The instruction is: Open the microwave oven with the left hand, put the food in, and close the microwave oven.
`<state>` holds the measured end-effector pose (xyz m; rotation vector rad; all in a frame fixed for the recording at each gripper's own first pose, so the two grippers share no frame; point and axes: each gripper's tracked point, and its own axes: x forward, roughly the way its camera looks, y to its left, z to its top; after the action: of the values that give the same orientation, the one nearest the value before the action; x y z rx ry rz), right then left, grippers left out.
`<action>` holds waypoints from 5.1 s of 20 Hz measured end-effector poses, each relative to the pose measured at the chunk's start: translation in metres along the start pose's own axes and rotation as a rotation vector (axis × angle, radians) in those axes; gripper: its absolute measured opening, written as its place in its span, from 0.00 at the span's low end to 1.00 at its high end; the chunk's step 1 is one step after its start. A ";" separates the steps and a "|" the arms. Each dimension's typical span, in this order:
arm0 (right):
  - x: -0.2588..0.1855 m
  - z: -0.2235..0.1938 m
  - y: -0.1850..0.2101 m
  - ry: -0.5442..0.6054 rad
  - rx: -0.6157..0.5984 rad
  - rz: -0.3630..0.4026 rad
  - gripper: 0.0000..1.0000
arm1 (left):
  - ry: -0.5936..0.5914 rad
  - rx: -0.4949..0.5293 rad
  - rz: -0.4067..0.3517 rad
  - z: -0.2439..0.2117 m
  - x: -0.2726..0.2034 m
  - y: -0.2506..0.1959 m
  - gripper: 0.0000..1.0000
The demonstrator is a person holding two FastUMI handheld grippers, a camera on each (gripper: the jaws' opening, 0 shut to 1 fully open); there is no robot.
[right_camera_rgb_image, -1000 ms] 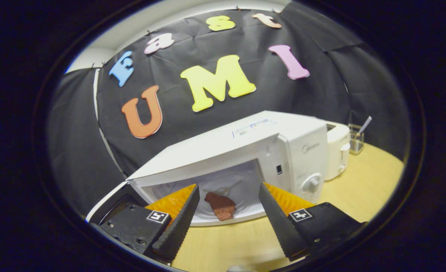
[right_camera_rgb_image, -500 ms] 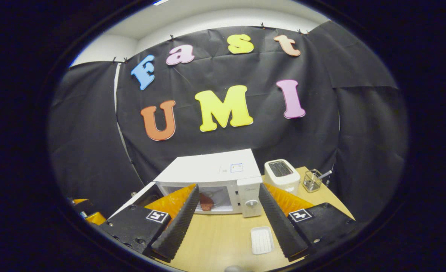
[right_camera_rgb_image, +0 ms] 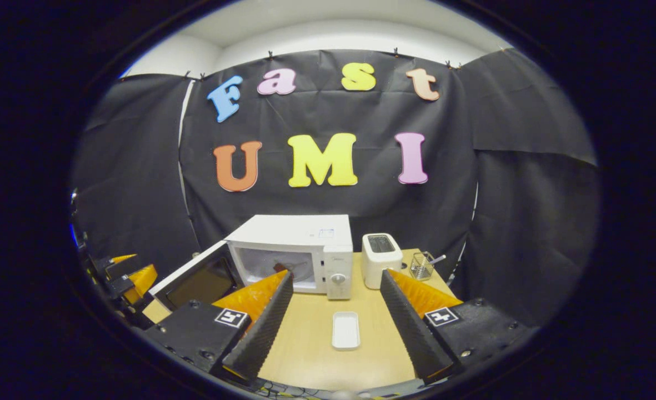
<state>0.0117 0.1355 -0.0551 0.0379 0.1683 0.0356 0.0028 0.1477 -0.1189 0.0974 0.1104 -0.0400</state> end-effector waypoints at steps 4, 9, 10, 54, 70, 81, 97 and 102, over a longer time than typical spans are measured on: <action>-0.007 -0.003 -0.001 0.014 0.009 -0.006 1.00 | -0.012 -0.031 0.013 -0.005 0.005 0.005 0.00; -0.006 -0.004 0.003 0.023 0.007 -0.013 1.00 | 0.025 -0.010 0.082 -0.033 0.017 0.055 0.00; -0.006 -0.007 0.003 0.034 0.010 -0.011 0.90 | 0.042 -0.033 0.095 -0.041 0.019 0.064 0.00; -0.024 -0.027 -0.161 0.131 0.122 -0.277 1.00 | 0.216 0.033 -0.377 -0.118 0.146 -0.204 0.00; -0.011 -0.048 -0.202 0.158 0.177 -0.362 1.00 | 0.255 0.003 -0.328 -0.121 0.260 -0.261 0.00; 0.000 -0.057 -0.227 0.177 0.195 -0.390 1.00 | 0.275 -0.060 -0.298 -0.124 0.298 -0.281 0.00; 0.013 -0.069 -0.229 0.208 0.116 -0.323 1.00 | 0.231 0.055 -0.228 -0.118 0.243 -0.262 0.92; 0.022 -0.075 -0.222 0.220 0.071 -0.279 0.91 | 0.225 0.040 -0.231 -0.099 0.206 -0.265 0.95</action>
<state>0.0284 -0.0825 -0.1413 0.0811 0.3933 -0.2455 0.1849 -0.1130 -0.2647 0.1291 0.3459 -0.2623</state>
